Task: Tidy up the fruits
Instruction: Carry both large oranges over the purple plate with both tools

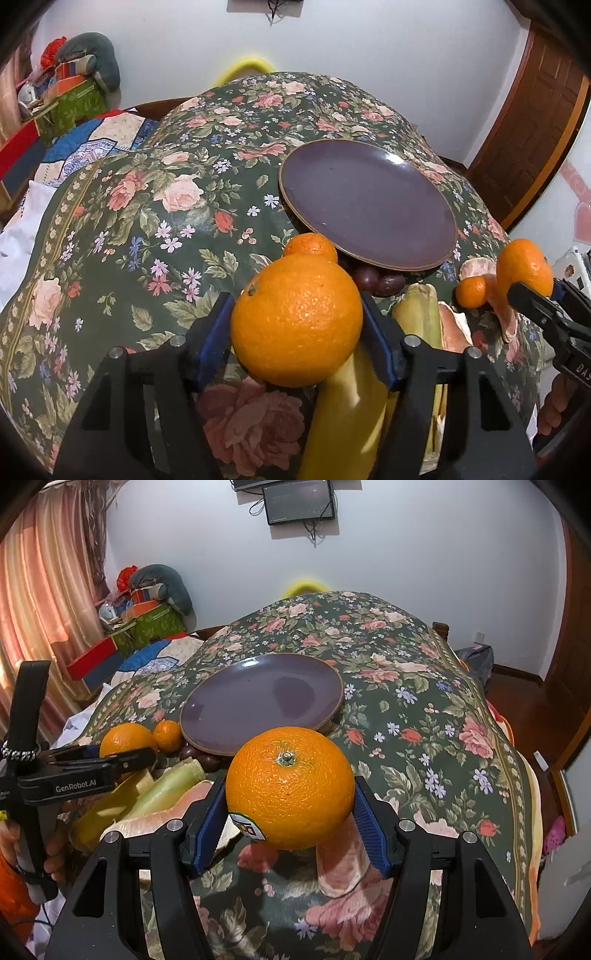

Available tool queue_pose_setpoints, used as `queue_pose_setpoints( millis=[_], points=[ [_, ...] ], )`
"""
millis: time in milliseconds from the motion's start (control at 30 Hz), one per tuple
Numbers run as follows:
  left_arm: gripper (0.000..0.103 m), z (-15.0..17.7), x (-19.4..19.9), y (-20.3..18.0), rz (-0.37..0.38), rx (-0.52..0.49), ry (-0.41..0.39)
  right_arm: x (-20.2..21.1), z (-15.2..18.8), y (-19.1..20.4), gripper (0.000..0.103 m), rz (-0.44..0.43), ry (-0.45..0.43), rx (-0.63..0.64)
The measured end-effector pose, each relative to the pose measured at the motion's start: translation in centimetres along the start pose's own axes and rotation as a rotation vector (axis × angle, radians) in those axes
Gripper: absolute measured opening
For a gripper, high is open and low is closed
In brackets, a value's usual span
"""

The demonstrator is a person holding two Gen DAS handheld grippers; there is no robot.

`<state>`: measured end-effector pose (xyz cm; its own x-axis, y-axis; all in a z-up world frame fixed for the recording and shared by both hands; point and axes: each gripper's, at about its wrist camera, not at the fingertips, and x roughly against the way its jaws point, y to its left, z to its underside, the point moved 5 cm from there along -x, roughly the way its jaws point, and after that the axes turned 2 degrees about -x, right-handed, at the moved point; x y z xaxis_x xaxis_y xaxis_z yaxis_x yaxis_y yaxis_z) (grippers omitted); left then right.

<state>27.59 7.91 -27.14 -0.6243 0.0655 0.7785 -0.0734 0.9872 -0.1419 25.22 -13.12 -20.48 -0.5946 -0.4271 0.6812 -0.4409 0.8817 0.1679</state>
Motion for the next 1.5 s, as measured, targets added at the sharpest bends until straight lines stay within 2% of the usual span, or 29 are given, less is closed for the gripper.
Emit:
queue_pose_setpoints(
  millis=[133, 267, 467, 633, 1000, 1300, 1500],
  points=[
    [0.065, -0.1, 0.9, -0.3, -0.024, -0.022, -0.016, -0.1, -0.2, 0.2, 0.061, -0.007, 0.0, -0.001],
    [0.065, -0.6, 2.3, -0.7, -0.018, -0.028, -0.047, 0.1, -0.8, 0.3, 0.061, -0.011, -0.013, 0.002],
    [0.065, -2.6, 4.8, -1.7, -0.02, -0.057, -0.132, 0.8, -2.1, 0.4, 0.061, -0.004, -0.048, 0.01],
    [0.065, -4.4, 5.5, -2.1, -0.01, -0.055, -0.164, 1.4, -3.8, -0.1, 0.061, 0.005, -0.095, 0.009],
    [0.065, -8.1, 4.5, -2.5, -0.016, -0.059, -0.201, 1.1, -7.5, -1.2, 0.061, 0.054, -0.168, 0.044],
    [0.065, -10.5, 2.1, -2.5, -0.03, -0.069, -0.193, -2.0, -9.0, -1.5, 0.061, 0.057, -0.152, 0.069],
    [0.065, -11.4, -0.2, -2.6, -0.044, -0.087, -0.163, -4.5, -9.3, -1.8, 0.061, 0.065, -0.103, 0.093]
  ],
)
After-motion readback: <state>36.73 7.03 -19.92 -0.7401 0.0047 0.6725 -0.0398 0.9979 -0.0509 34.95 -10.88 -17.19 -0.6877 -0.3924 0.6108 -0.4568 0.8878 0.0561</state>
